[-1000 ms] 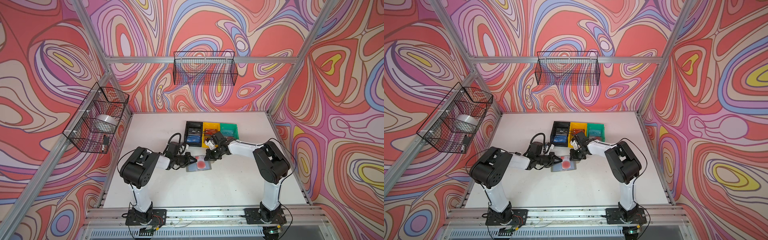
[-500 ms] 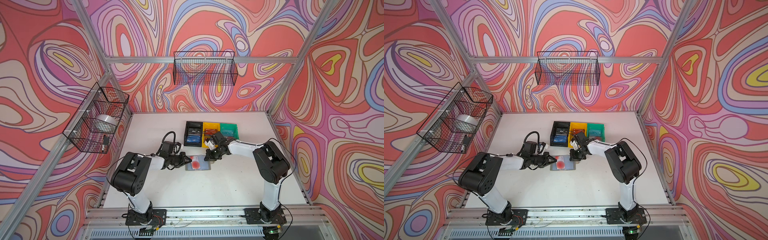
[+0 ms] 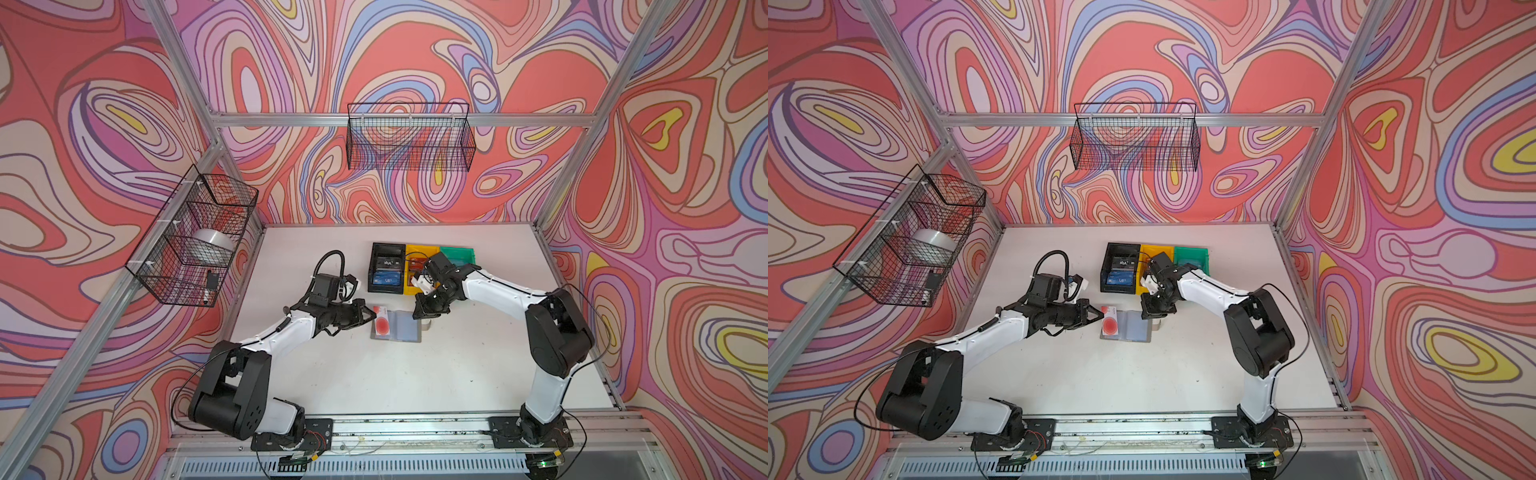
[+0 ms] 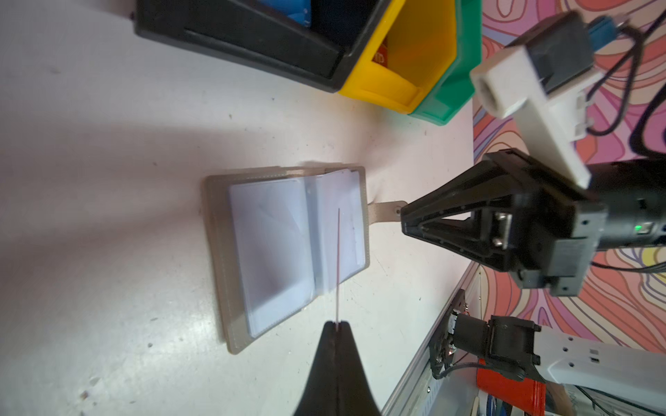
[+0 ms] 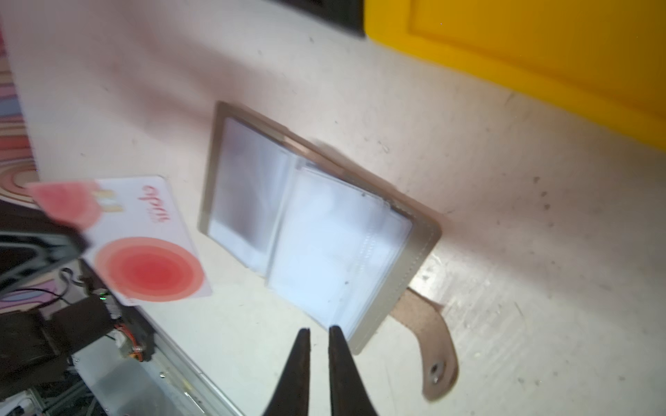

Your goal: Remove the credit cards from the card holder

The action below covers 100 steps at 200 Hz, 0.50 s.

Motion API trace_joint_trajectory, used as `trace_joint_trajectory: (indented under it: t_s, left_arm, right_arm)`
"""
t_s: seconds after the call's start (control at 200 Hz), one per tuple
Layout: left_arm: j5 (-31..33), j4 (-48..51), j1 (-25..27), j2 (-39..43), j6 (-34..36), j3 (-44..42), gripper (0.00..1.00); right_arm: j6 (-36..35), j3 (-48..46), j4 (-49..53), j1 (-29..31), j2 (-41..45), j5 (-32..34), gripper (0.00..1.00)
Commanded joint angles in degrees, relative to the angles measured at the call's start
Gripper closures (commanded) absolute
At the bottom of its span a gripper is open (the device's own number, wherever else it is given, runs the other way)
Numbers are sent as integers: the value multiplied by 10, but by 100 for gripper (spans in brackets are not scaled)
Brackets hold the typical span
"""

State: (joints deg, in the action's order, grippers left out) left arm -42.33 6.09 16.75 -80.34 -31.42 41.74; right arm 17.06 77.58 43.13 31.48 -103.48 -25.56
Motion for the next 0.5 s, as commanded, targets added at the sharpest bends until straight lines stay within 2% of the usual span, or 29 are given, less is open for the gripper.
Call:
trace_joint_trajectory:
  t_s: [0.0,0.095,0.19,0.27,0.406,0.496]
  left_arm:
    - [-72,-7,-4,12,10,11,100]
    - [-139,-76,-4,0,-28,5,100]
    - [-174,-162,-4,-7,-71,-8,100]
    - [-197,-226,-4,-16,-106,-15,100]
    - [-227,-387,-4,-43,-205,-37,100]
    - [-229,-477,-4,-72,-260,-49,100]
  right_arm:
    - [-23,31,51,-2,55,-65,75]
    - [-31,38,59,-9,62,-128,73]
    - [-38,37,63,-12,65,-162,72]
    - [-39,32,58,-15,67,-175,71]
    - [-38,22,48,-16,70,-186,70]
    - [-35,15,39,-17,72,-188,69]
